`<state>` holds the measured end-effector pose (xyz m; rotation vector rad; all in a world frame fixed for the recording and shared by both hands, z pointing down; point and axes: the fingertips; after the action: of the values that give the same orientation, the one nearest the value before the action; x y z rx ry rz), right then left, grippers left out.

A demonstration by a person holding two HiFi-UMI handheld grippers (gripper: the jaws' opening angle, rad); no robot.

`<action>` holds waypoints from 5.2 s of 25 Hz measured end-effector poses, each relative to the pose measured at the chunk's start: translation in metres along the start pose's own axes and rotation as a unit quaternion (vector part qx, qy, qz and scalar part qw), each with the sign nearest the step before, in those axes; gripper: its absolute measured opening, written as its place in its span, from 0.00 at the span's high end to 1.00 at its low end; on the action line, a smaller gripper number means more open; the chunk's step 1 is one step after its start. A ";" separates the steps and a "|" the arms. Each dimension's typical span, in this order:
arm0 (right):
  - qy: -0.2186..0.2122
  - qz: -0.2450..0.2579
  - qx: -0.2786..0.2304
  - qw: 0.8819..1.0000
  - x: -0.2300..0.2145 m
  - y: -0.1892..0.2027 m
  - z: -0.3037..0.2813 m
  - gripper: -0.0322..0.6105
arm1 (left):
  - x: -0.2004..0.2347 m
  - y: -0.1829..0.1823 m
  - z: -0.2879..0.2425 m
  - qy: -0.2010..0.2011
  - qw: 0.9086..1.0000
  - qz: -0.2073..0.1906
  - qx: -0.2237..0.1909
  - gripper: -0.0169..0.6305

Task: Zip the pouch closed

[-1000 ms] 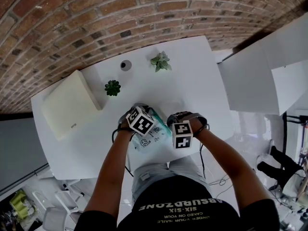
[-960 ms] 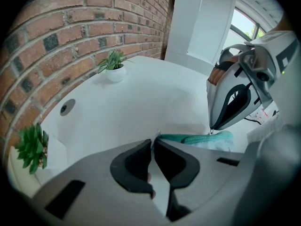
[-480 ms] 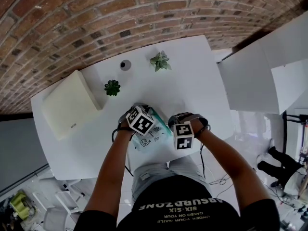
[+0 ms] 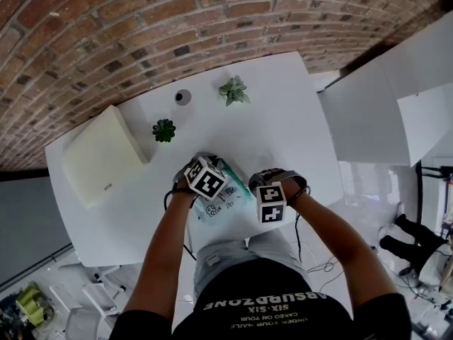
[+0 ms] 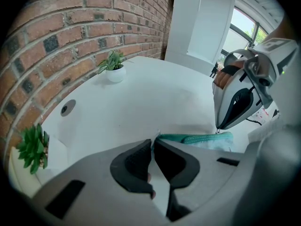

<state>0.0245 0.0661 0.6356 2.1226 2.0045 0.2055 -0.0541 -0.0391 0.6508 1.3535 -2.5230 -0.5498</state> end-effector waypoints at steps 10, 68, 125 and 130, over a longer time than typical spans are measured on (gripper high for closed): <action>0.012 -0.002 -0.005 1.000 0.005 0.004 0.000 0.95 | 0.000 0.000 -0.001 -0.002 1.000 -0.001 0.002 0.93; 0.020 -0.171 -0.065 0.983 0.021 0.020 -0.007 0.95 | 0.007 0.000 0.000 -0.021 0.994 0.100 -0.048 0.93; 0.179 -0.473 -0.255 0.824 0.018 -0.042 0.110 0.95 | -0.096 -0.036 0.136 0.017 0.975 0.110 -0.192 0.96; 0.176 -0.471 -0.257 0.825 0.016 -0.043 0.112 0.95 | -0.097 -0.041 0.141 0.018 0.975 0.108 -0.195 0.96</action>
<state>0.0111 0.0778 0.5158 0.6599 2.5414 0.8697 -0.0221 0.0519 0.5035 0.9263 -2.3296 -0.9060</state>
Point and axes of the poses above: the fingertips, and each gripper's own axes: z backward along the fingers, x to its left, y out of its underside, and after that the axes turned 8 degrees about -z, right-handed
